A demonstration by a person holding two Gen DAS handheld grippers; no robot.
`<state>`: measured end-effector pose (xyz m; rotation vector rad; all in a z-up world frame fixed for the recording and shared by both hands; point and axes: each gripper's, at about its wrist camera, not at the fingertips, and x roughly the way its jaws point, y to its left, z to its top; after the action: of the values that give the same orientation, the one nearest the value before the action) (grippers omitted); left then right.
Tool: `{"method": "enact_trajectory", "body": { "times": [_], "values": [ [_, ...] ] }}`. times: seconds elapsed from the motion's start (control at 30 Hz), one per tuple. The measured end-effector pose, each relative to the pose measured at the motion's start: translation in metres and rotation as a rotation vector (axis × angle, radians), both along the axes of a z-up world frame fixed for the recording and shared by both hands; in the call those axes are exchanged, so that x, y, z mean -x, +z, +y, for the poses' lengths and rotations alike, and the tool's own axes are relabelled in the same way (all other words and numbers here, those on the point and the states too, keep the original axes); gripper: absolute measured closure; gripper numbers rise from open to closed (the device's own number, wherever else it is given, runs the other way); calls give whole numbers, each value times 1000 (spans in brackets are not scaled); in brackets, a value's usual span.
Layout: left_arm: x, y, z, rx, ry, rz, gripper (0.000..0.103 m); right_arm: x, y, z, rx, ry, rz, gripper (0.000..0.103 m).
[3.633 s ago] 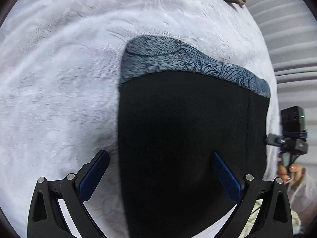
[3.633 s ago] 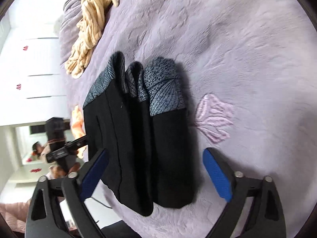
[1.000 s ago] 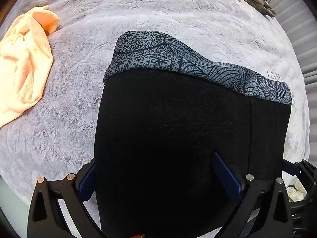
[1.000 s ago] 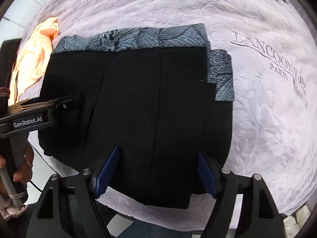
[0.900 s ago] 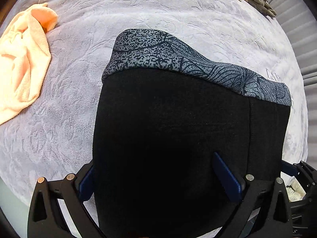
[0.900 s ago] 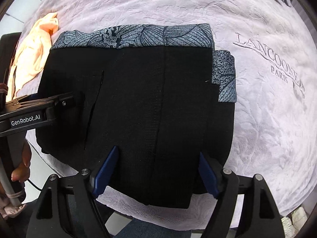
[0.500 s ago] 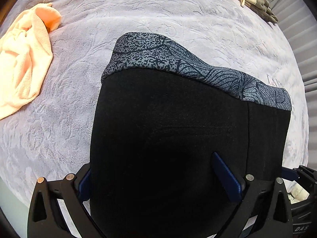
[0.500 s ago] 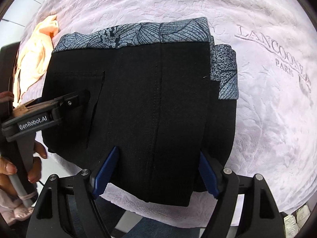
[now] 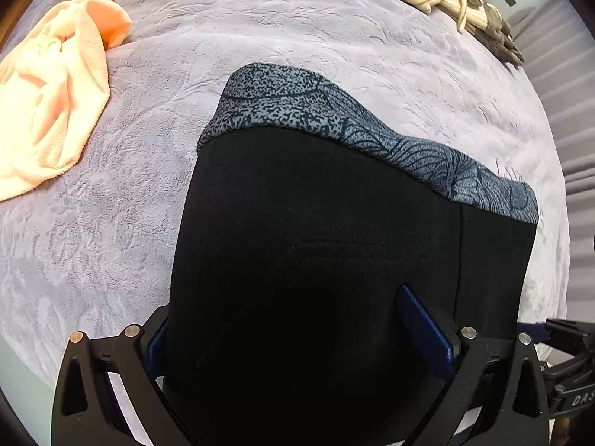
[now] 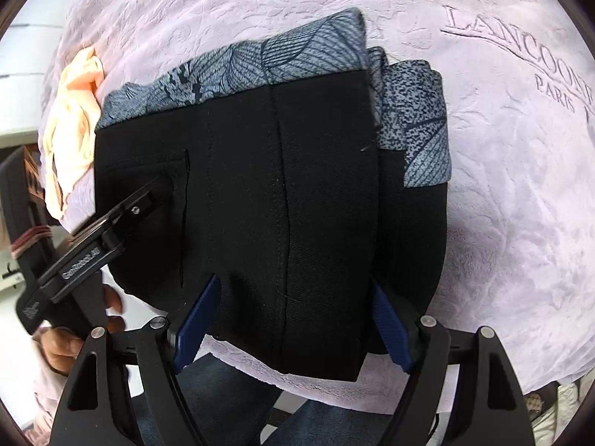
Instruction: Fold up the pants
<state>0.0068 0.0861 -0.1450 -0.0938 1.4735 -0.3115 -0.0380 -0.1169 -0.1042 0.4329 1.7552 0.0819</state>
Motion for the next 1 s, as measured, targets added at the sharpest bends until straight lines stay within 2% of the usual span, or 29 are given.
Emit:
{"method": "enact_trajectory", "body": {
  "times": [0.13,0.33,0.53,0.73,0.87,1.0],
  "values": [
    [14,20,3,-64,-37,-43,0,-6,-2,10,23,23,-1,21],
    [42,42,13,-109,-100,-106,0,-10,6,8,42,15,-28,21],
    [56,43,20,-160,-128,-87,0,1,15,20,158,50,-59,21],
    [59,50,24,-203,-188,-100,0,15,18,12,249,-17,-59,21],
    [58,58,26,-217,-220,-116,0,20,27,7,280,-74,-98,21],
    [63,53,35,-220,-240,-76,0,33,33,5,300,-106,-122,21]
  ]
}}
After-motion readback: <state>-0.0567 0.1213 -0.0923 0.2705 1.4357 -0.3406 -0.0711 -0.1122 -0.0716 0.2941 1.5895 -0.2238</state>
